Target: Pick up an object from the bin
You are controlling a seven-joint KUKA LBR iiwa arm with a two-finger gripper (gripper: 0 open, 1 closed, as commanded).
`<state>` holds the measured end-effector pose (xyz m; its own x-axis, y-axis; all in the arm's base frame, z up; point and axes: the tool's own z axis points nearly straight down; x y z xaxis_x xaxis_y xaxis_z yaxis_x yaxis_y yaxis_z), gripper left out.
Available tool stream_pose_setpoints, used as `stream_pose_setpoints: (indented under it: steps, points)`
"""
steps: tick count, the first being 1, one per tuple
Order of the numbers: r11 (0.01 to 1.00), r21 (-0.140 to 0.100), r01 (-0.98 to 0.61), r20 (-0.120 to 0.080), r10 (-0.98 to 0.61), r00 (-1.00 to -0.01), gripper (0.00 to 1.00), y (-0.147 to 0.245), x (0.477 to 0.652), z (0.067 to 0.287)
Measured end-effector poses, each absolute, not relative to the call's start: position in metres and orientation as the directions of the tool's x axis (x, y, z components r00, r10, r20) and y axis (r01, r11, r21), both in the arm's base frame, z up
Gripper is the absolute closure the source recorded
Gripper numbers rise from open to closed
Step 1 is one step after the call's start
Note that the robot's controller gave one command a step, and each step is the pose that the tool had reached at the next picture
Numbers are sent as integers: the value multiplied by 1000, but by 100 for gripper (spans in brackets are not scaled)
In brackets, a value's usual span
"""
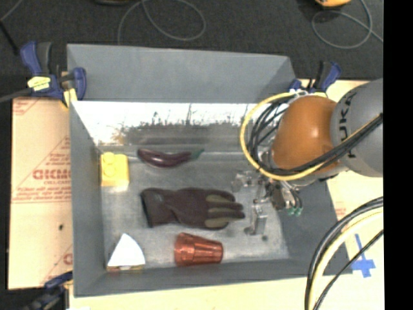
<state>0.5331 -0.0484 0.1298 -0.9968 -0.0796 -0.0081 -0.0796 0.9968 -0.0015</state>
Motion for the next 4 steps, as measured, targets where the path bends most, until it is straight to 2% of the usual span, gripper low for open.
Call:
stream_pose_setpoints:
  steps: [1,2,3,4]
  points:
    - [998,-1,-59,2,-59,-998,0,-19,564,113]
    - [975,-4,-224,-13,-224,-975,100,33,622,86]
    - [975,-4,-224,-13,-224,-974,100,33,622,86]
    - [986,-4,-168,-19,-168,-986,100,34,621,231]
